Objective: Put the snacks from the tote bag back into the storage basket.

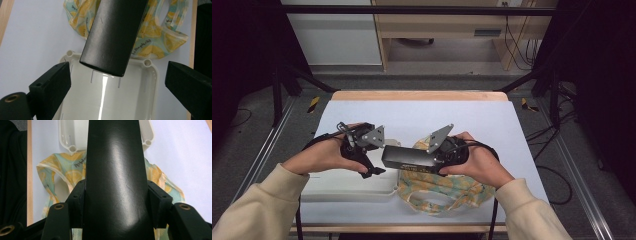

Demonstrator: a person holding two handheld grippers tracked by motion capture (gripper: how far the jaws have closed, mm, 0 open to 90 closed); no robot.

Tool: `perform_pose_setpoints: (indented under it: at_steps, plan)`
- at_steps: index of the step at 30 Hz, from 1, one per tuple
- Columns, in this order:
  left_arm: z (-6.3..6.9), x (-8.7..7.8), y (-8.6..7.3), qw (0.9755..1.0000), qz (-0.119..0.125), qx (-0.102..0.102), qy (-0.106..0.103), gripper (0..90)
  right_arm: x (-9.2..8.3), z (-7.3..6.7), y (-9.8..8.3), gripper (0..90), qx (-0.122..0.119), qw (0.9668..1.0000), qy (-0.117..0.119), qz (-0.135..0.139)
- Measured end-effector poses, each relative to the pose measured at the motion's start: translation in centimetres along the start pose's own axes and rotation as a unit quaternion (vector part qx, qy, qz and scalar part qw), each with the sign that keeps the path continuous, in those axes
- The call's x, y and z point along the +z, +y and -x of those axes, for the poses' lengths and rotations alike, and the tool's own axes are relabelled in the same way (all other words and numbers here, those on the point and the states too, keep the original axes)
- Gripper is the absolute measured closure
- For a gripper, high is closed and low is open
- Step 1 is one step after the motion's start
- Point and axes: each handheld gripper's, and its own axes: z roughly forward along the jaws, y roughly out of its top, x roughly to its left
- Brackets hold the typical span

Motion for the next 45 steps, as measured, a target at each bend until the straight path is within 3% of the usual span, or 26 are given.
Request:
perform_pose_setpoints:
  at_steps: [10, 14, 20, 24, 34, 45]
  plan:
    - [0.0, 1.2, 0.7, 0.9992, -0.023, 0.027, -0.018, 10.0, 0.4, -0.4, 0.8, 43.3, -0.012, 0.9998, 0.014, -0.002]
    - [0.1, 1.7, 1.0, 0.9984, -0.035, 0.036, -0.025, 15.2, 0.6, -0.7, 1.1, 43.3, -0.021, 0.9995, 0.022, -0.002]
    - [0.1, 2.7, 1.2, 0.9953, -0.062, 0.059, -0.045, 21.1, 0.8, -1.0, 1.4, 43.3, -0.030, 0.9991, 0.028, -0.008]
    - [0.3, 3.2, 1.2, 0.9940, -0.073, 0.062, -0.054, 25.5, 0.9, -1.2, 1.5, 43.2, -0.033, 0.9990, 0.030, -0.009]
    - [0.2, 3.9, 1.5, 0.9921, -0.083, 0.070, -0.063, 40.3, 1.1, -1.3, 1.5, 43.2, -0.036, 0.9988, 0.032, -0.012]
    - [0.4, 3.9, 1.5, 0.9921, -0.080, 0.076, -0.058, 43.0, 1.4, -1.3, 1.2, 41.7, -0.029, 0.9989, 0.032, -0.016]
